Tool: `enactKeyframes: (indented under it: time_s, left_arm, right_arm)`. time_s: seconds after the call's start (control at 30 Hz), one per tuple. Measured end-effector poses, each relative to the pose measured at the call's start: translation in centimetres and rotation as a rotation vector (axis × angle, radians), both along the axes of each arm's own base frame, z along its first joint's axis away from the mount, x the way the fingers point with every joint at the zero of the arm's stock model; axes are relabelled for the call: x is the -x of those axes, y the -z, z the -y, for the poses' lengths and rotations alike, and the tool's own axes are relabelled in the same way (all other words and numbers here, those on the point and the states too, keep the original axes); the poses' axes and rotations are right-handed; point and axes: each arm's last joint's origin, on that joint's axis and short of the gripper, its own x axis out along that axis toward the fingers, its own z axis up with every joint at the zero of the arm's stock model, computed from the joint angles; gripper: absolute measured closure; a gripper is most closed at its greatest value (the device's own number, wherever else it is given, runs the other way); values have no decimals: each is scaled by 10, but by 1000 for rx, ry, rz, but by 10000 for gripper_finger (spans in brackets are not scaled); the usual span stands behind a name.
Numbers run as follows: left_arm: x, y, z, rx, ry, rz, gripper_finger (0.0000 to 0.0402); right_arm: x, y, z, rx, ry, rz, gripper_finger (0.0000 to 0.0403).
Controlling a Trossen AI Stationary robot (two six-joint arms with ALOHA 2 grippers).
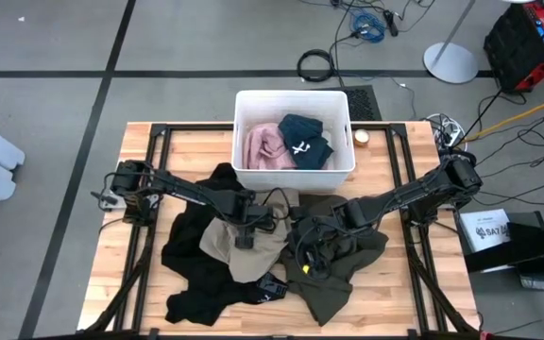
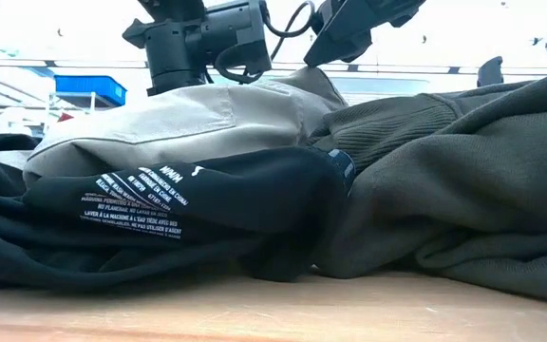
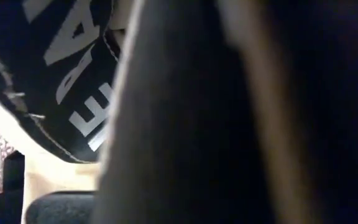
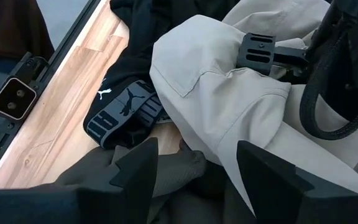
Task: Sort clothes
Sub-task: Put the brown shorts into the white bin
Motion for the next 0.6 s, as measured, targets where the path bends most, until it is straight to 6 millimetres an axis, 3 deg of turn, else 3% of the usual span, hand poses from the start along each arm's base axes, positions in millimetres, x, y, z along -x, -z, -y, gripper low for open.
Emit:
enactKeyframes:
  time_s: [0.17, 0.43, 0.6]
  left_arm:
    - [1, -17, 10, -12, 19, 23, 385]
    - [22, -95, 24, 37, -18, 247, 387]
    - [40, -130, 29, 66, -33, 356, 388]
  right_arm:
    - [3, 1, -3, -1, -2, -26, 195]
    - [6, 4, -3, 8, 0, -65, 195]
    - [6, 3, -3, 7, 0, -65, 195]
